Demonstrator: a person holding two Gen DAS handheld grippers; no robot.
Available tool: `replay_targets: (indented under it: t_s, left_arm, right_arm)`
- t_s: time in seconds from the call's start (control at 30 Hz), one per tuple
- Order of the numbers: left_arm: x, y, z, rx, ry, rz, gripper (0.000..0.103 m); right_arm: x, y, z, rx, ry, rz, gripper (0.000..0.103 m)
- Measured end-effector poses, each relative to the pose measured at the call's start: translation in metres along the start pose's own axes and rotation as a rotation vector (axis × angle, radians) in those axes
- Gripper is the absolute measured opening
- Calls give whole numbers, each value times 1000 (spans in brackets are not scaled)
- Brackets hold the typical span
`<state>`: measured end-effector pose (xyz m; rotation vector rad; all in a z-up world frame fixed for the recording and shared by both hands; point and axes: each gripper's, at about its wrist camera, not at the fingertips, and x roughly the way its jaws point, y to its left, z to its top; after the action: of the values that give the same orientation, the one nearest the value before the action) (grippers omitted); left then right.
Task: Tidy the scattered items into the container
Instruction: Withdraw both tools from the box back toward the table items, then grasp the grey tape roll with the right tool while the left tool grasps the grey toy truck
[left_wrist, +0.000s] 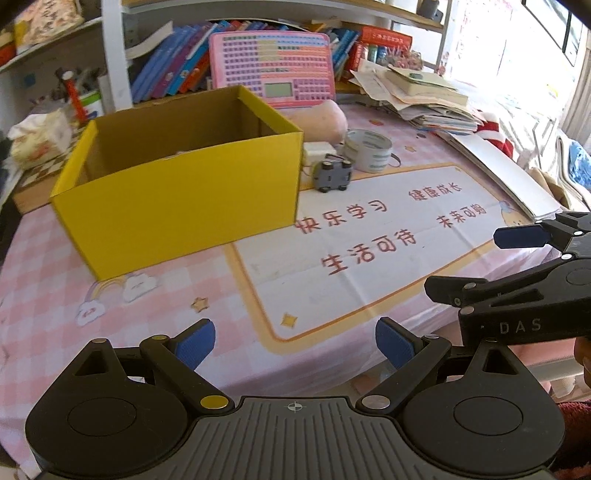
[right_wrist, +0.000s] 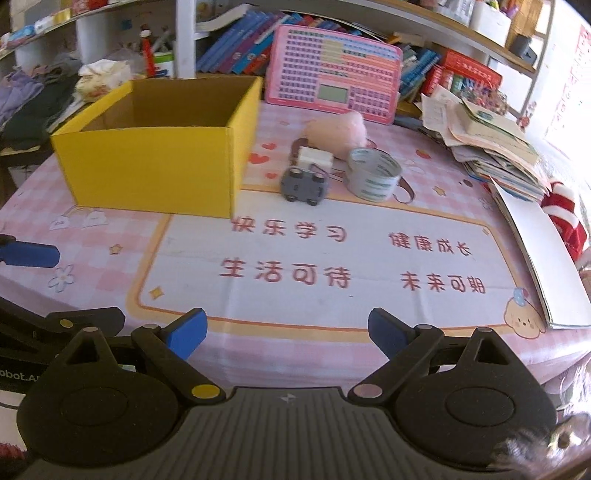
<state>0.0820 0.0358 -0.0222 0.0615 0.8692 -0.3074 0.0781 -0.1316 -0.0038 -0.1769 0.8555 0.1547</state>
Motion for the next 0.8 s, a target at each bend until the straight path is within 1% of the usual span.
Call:
replay_targets:
  t_s: [0.17, 0.3, 0.4, 0.57, 0.7, 0.8]
  left_arm:
    - [14, -16, 16, 27, 3, -17, 96]
    - [22, -30, 33, 39, -36, -47, 96]
    - [30, -41, 46, 50, -50, -50, 96]
    - [46, -63, 66, 84, -51, -63, 95]
    - [61, -86, 80, 150, -58, -40, 94]
    - [69, -91, 94, 130, -69, -10, 94]
  right_arm:
    - [12, -28, 9, 57, 3, -17, 95]
    - [21, -49, 18, 78, -6, -19, 95]
    - [28, -65, 26, 78, -15, -9, 95]
    - [41, -95, 41, 86, -32, 23, 93]
    - [58, -120, 51, 128, -33, 49, 92]
    - [70, -134, 59, 136, -29, 73, 92]
